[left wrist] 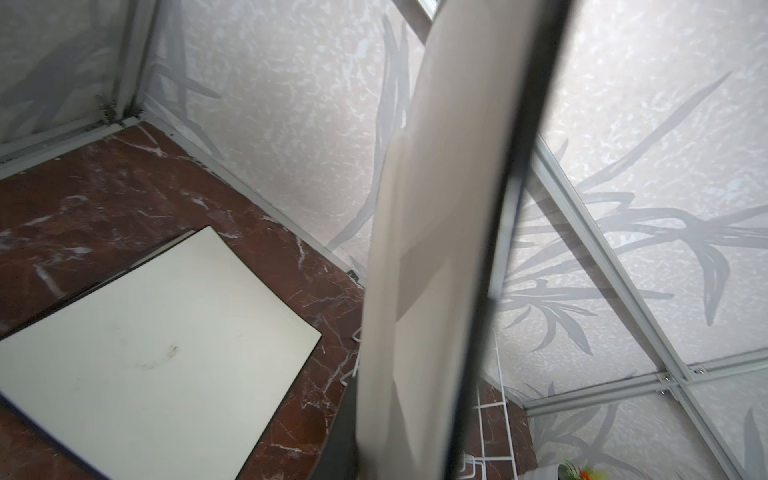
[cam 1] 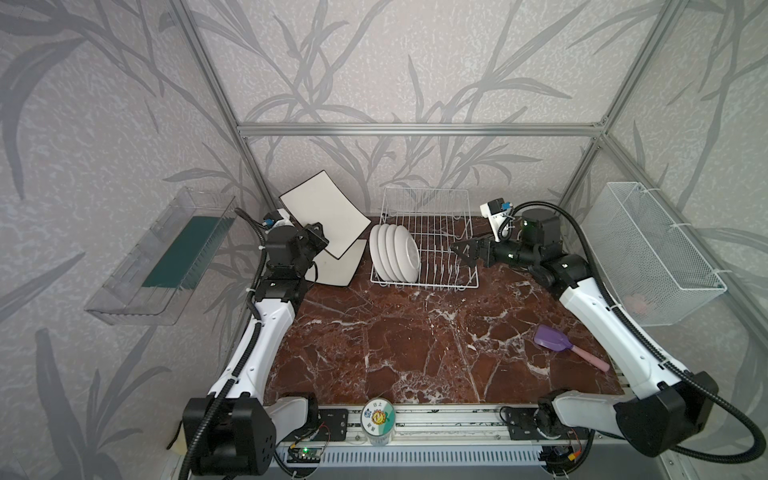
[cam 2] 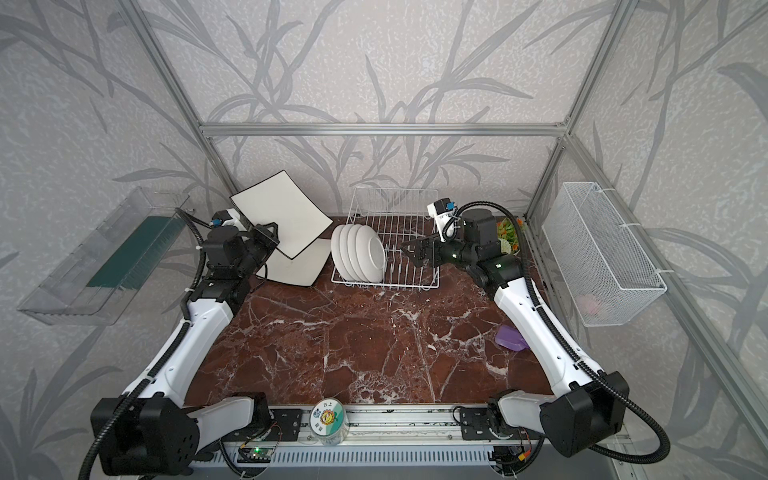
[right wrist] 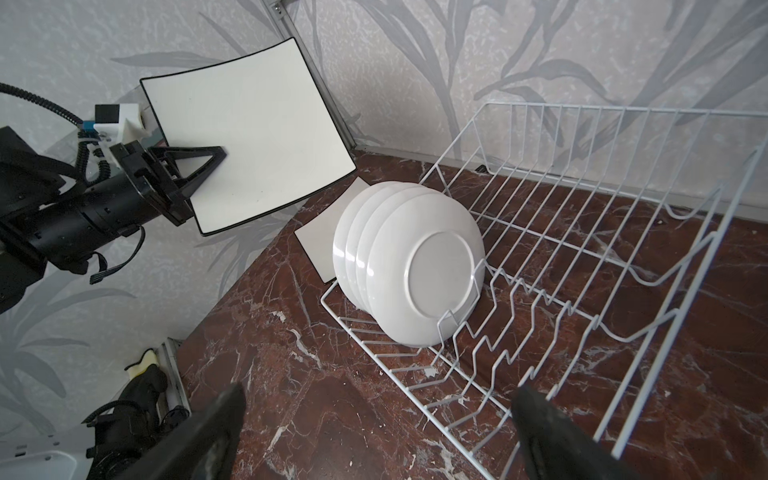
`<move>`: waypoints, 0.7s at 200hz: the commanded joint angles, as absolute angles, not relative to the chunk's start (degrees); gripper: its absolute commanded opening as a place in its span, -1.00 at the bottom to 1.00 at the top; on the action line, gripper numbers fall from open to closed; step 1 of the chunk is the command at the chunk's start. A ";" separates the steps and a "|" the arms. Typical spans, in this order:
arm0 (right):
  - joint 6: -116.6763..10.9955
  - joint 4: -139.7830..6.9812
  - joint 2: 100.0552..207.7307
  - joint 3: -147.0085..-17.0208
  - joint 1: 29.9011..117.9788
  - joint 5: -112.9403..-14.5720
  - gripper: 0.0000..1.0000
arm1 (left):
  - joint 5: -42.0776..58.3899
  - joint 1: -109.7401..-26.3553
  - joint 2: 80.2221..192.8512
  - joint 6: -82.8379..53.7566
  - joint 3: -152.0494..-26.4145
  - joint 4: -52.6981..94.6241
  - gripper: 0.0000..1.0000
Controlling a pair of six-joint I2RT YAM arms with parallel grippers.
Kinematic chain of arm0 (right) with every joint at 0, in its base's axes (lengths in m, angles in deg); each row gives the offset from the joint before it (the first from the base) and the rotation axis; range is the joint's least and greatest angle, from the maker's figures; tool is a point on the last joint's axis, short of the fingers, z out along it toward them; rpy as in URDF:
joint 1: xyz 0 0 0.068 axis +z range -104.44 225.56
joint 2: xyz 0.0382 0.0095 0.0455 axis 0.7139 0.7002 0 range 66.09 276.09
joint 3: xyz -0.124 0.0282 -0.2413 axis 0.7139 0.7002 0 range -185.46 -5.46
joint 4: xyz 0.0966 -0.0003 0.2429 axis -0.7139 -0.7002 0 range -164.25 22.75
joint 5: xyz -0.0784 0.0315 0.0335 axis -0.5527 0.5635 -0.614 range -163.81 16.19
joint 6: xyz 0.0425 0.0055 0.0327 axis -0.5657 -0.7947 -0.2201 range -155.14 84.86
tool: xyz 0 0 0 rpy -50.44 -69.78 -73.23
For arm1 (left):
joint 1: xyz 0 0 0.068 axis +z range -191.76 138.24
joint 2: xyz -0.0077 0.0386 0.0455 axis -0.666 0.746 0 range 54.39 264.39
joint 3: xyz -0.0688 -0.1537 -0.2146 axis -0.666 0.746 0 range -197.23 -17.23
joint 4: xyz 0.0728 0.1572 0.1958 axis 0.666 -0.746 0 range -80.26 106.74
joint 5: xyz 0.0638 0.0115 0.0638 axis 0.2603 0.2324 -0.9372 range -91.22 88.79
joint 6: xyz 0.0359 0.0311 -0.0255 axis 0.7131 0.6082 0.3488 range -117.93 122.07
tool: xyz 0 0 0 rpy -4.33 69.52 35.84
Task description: Unload the plates from the dish rack
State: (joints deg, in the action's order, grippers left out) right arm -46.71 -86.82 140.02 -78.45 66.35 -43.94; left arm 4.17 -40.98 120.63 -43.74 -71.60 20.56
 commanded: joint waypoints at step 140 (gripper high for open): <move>-42.99 -86.70 142.64 -78.21 69.78 -44.92 0.98 | -8.19 -39.89 123.31 -52.35 -60.41 41.38 -1.00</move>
State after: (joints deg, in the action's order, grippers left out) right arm -43.98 -88.24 142.06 -79.46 69.15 -45.30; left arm -6.23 -40.46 123.39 -50.49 -59.73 26.07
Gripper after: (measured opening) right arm 0.991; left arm 0.129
